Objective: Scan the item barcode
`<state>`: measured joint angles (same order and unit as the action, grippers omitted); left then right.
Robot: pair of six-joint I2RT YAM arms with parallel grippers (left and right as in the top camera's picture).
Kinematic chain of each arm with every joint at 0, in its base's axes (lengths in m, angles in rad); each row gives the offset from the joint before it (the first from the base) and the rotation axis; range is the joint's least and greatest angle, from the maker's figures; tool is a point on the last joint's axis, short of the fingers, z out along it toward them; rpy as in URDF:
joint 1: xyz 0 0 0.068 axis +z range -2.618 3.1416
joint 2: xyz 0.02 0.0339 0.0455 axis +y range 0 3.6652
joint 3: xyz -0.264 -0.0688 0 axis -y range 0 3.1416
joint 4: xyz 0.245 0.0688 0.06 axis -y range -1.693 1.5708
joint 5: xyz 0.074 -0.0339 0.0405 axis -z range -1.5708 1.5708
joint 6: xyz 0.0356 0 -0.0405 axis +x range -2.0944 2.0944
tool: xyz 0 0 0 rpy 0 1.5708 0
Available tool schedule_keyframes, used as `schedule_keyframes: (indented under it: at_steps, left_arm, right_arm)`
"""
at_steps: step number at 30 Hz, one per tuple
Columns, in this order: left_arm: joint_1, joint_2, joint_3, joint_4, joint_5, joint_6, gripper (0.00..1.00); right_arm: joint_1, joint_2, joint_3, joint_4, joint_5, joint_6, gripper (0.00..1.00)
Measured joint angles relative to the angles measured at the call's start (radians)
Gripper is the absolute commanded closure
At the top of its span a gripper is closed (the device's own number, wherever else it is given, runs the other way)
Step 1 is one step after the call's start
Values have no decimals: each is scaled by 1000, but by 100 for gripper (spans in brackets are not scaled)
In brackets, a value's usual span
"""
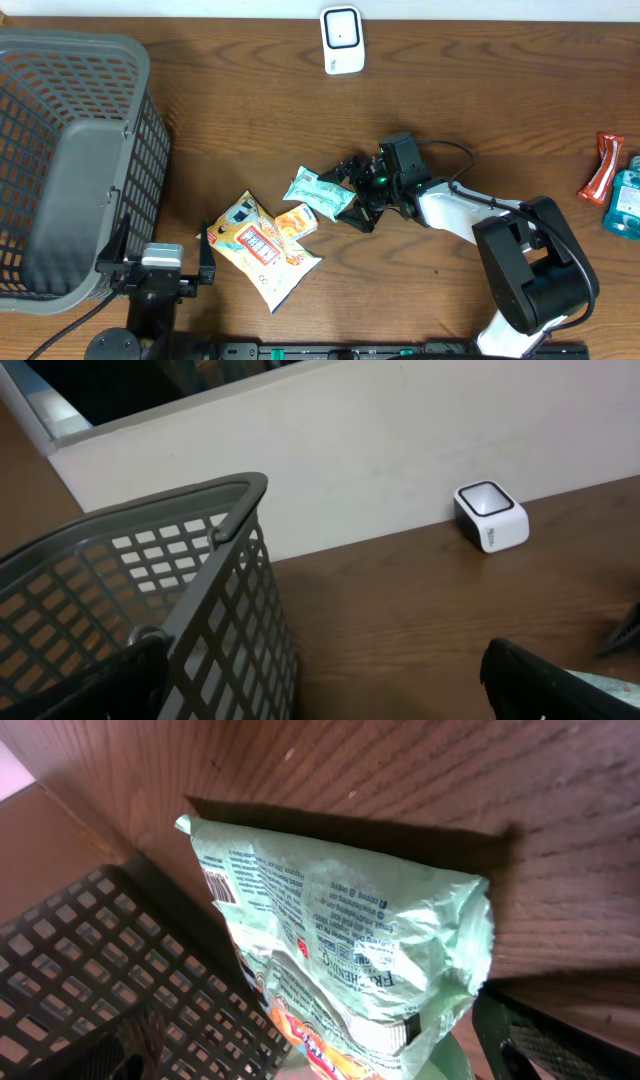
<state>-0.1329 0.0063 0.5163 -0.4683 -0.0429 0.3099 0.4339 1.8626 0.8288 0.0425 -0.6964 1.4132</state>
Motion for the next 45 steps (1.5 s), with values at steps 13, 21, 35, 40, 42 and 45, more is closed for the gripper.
schedule_keyframes:
  at_steps: [13,21,35,40,42,45]
  left_arm:
    - [0,0,0,1,0,0,0]
    - [0,0,0,3,0,0,0]
    - [0,0,0,19,0,0,0]
    - [0,0,0,21,0,0,0]
    - [0,0,0,21,0,0,0]
    - [0,0,0,21,0,0,0]
  right_arm:
    - [91,6,-6,120,308,-167,48]
    - [99,33,-20,195,382,-319,99]
    - [-240,-91,-97,195,-295,-1057,99]
    - [-293,-210,-97,198,-442,-1145,99]
    - [-293,-222,-97,194,-463,-1160,99]
    - [-301,-270,-97,182,-468,-1170,99]
